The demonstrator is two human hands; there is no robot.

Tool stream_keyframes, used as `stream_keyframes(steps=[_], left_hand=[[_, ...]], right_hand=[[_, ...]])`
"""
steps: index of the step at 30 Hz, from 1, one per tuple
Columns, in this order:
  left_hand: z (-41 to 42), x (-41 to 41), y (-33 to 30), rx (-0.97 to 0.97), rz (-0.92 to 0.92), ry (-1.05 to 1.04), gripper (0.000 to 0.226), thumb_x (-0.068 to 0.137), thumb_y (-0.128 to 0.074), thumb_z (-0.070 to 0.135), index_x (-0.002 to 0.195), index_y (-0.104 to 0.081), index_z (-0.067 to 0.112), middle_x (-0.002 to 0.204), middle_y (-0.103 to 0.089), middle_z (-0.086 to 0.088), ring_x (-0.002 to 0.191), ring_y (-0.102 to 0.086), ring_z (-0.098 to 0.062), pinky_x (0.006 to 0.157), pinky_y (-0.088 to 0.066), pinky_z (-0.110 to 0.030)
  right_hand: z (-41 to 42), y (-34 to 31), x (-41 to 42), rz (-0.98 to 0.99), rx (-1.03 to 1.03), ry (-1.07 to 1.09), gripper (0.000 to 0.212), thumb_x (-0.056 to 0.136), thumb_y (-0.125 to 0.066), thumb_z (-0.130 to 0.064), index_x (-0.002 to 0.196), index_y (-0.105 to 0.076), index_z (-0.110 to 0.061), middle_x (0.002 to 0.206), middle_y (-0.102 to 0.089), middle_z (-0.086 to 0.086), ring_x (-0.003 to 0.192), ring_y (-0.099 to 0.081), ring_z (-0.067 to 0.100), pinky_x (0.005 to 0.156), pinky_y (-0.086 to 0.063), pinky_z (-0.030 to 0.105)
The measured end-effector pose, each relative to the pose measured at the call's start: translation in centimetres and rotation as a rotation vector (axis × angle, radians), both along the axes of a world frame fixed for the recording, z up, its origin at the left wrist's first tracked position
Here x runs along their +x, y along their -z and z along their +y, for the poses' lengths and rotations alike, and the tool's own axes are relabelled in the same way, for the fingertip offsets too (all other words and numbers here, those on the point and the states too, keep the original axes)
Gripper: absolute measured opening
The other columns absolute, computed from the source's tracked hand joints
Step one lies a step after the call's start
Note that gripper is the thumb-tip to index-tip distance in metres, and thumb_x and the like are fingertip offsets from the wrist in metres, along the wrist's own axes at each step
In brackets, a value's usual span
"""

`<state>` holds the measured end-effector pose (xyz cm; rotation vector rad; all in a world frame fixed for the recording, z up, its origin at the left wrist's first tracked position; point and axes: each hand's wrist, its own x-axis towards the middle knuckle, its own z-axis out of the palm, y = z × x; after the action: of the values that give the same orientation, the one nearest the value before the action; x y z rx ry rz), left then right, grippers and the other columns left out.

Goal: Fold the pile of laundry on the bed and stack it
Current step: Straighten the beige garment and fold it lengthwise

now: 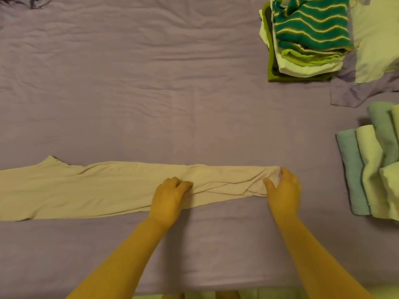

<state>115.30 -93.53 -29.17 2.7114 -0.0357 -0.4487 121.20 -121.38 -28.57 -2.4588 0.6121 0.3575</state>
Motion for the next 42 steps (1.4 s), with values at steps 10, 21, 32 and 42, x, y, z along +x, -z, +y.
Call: stream_keyframes(steps=[10, 21, 32, 42], left_hand=[[-5.3, 1.9, 1.3, 0.053, 0.047, 0.065, 0.038, 0.093, -0.052, 0.011, 0.130, -0.051, 0.017, 0.125, -0.053, -0.004, 0.106, -0.049, -0.026, 0.084, -0.042, -0.038], [-5.3, 1.7, -1.8, -0.131, 0.018, -0.057, 0.010, 0.089, -0.063, 0.016, 0.084, -0.063, 0.007, 0.086, -0.060, -0.008, 0.082, -0.053, -0.027, 0.067, -0.043, -0.039], [-6.1, 2.5, -2.0, -0.205, 0.004, -0.098, 0.019, 0.092, -0.061, 0.029, 0.083, -0.062, 0.012, 0.088, -0.061, -0.002, 0.085, -0.047, -0.021, 0.073, -0.041, -0.035], [-6.4, 0.8, -0.6, -0.014, 0.094, 0.047, 0.024, 0.095, -0.055, 0.034, 0.100, -0.063, 0.012, 0.112, -0.059, -0.001, 0.108, -0.045, -0.026, 0.083, -0.041, -0.040]], right_hand=[[-1.3, -0.4, 0.1, -0.181, 0.123, 0.154, 0.014, 0.093, -0.060, -0.019, 0.095, -0.061, -0.006, 0.080, -0.058, 0.003, 0.076, -0.054, 0.023, 0.064, -0.041, 0.031], [-2.9, -2.4, 2.4, -0.271, 0.464, 0.252, 0.009, 0.098, -0.049, -0.024, 0.102, -0.045, -0.018, 0.080, -0.047, -0.009, 0.071, -0.046, 0.005, 0.058, -0.039, 0.016], [-4.5, -0.5, 0.2, -0.142, 0.315, 0.049, 0.039, 0.096, -0.054, -0.028, 0.133, -0.047, -0.019, 0.101, -0.057, 0.000, 0.091, -0.054, 0.015, 0.077, -0.044, 0.030], [-4.0, 0.0, 0.2, -0.101, 0.333, 0.240, 0.034, 0.094, -0.057, -0.019, 0.127, -0.055, -0.009, 0.095, -0.065, 0.001, 0.088, -0.056, 0.016, 0.077, -0.042, 0.026]])
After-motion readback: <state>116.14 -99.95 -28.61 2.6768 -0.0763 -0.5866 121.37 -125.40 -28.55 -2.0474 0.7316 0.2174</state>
